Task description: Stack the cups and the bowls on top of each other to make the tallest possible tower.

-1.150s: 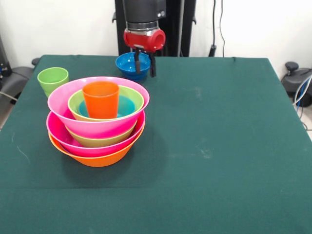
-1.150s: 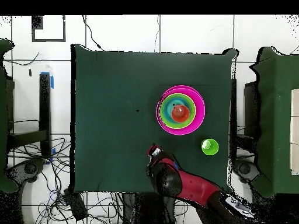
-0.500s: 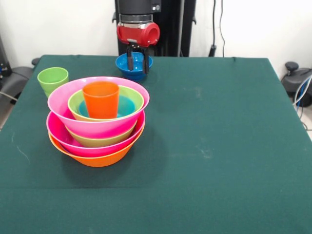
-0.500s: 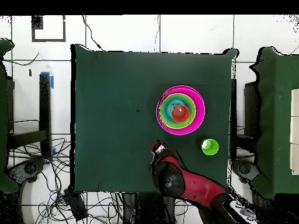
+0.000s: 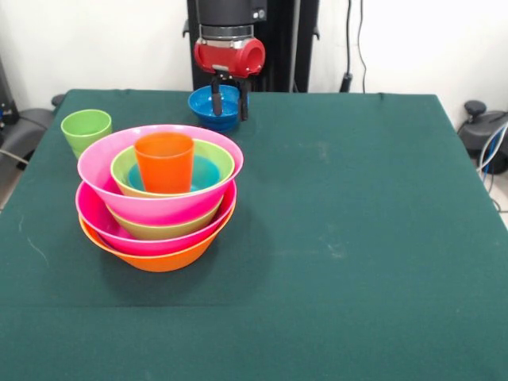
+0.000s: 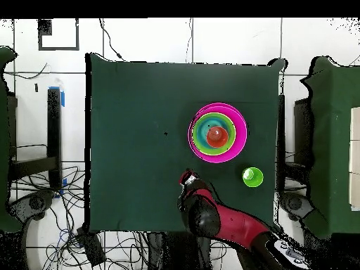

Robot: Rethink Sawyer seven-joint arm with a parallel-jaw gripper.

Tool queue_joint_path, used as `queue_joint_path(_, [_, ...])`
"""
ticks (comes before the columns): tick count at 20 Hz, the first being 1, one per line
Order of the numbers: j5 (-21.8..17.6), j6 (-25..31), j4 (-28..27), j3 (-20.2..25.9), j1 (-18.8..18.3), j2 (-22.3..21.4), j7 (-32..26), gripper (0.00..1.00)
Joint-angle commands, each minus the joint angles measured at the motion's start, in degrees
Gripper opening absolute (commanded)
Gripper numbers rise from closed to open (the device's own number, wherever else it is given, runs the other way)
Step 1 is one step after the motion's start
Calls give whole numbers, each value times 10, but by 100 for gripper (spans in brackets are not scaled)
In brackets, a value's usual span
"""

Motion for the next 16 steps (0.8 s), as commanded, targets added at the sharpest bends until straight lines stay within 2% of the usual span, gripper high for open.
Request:
queue_joint_path(1, [8, -23, 4, 6, 24, 62, 99, 100])
queue_joint_path(9, [0, -54, -18, 2, 22, 107, 97, 100])
queue_joint_path(16, [-2, -62, -17, 0, 15, 115, 94, 100])
